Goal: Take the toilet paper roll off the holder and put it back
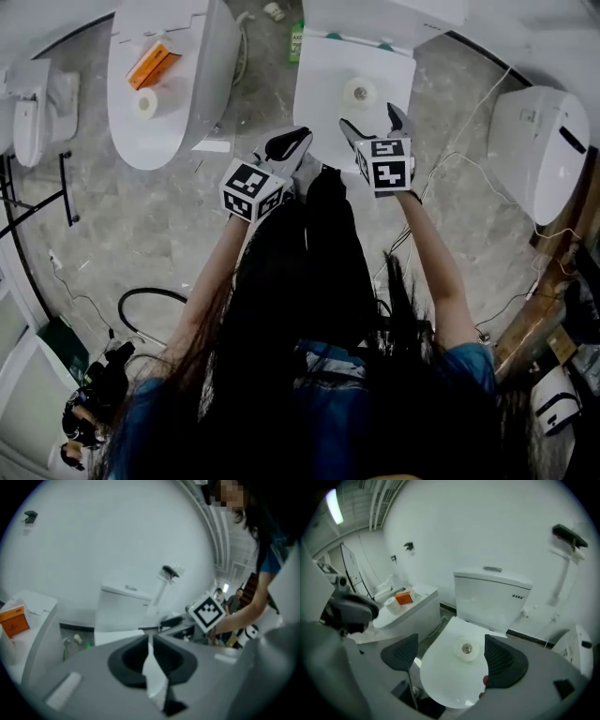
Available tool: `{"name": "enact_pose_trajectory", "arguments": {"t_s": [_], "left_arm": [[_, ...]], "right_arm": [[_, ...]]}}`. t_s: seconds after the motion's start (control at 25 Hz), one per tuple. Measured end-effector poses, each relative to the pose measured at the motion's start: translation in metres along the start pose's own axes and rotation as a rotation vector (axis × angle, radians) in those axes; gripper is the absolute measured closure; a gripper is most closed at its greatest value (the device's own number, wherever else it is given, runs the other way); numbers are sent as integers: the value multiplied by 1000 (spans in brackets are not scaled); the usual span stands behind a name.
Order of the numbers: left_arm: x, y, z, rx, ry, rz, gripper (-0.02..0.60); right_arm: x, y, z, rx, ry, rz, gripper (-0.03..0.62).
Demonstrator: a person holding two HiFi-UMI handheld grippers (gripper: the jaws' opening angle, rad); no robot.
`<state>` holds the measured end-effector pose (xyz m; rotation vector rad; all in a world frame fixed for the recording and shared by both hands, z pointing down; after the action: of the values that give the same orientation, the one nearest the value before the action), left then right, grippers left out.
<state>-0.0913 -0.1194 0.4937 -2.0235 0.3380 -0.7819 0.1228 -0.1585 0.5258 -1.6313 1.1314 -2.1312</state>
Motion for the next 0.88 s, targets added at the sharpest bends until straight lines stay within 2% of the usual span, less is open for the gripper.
{"name": "enact_pose_trajectory", "arguments": {"t_s": [0.16,0.36,0.68,0.76,0.84,0.88], "left_arm": [[-20,17,18,31,-27,-1,568],[-47,42,38,75,-42,34,568],[-114,69,74,108,-36,121,568],[-130,69,81,106,-43,142,568],[-144,66,86,106,-51,159,568],[-150,65,89,109,-56,162,568]], "right_arm": [[-57,14,-21,170,24,83,140],[-110,22,-44,302,16,147,143],[-172,28,-84,507,58,226,152],[-188,28,-94,510,26,246,194],[-204,26,-103,503,-12,264,311],[-211,25,-108,502,-26,271,347]]}}
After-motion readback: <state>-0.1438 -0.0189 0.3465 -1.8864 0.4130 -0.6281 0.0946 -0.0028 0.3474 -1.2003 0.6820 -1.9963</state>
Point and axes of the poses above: the fingertips, and each gripper's own axes: x forward along the fingers, z to its right, y out of its top, the point moved 10 cm from there along -x, backward along the fingers, and after that the axes turned 4 degrees about z, right-handed, at the moved point
